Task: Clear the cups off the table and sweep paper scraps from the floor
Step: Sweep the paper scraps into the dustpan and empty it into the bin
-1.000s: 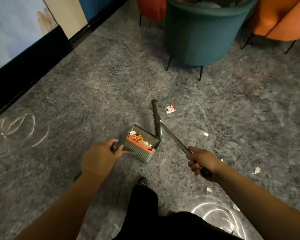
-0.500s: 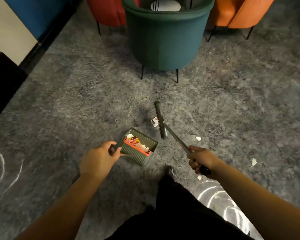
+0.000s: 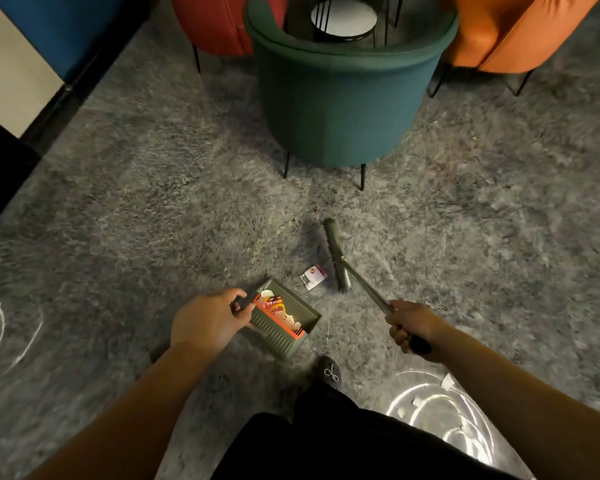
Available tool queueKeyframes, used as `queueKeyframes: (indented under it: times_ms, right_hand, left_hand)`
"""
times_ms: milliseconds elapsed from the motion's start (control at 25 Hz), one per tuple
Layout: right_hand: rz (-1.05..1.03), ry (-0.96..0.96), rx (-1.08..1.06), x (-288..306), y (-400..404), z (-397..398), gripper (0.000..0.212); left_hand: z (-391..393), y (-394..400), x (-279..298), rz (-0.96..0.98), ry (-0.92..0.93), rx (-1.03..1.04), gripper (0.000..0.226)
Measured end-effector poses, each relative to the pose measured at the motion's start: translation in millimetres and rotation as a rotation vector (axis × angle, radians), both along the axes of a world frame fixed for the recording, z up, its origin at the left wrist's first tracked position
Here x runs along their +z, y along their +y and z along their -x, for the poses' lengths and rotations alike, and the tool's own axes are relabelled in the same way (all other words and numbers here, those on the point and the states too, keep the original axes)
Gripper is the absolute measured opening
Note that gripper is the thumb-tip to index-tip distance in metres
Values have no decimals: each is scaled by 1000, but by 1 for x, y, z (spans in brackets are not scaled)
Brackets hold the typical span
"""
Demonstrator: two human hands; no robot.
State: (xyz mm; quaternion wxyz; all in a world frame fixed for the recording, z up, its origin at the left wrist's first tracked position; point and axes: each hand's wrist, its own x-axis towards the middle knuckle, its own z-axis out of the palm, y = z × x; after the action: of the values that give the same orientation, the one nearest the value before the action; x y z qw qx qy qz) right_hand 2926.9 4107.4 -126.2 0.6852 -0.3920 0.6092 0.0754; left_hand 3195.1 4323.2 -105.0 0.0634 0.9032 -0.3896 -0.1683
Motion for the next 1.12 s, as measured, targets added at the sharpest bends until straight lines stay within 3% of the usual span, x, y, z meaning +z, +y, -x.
queueKeyframes:
  times_ms: [280, 400, 600, 840, 960, 1120]
  right_hand:
    - [21, 52, 50, -21, -57, -37, 18]
    - [48, 90, 82, -35, -71, -55, 22]
    - [16, 139, 192, -59, -79, -87, 9]
    - [-119, 126, 305, -60, -71, -95, 32]
    - [-162, 114, 366, -51, -57, -95, 33]
    - [-277, 67, 332, -32, -54, -91, 9]
  left_hand:
    - [-33, -70, -24, 20, -56, -138, 27]
    - [-50, -87, -30, 30, -53, -147, 24]
    - [-68, -100, -35, 74, -83, -153, 23]
    - [-69, -105, -28, 92, -120, -182, 22]
    - [-63, -108, -26, 130, -110, -206, 21]
    - [-58, -122, -25, -25, -69, -217, 32]
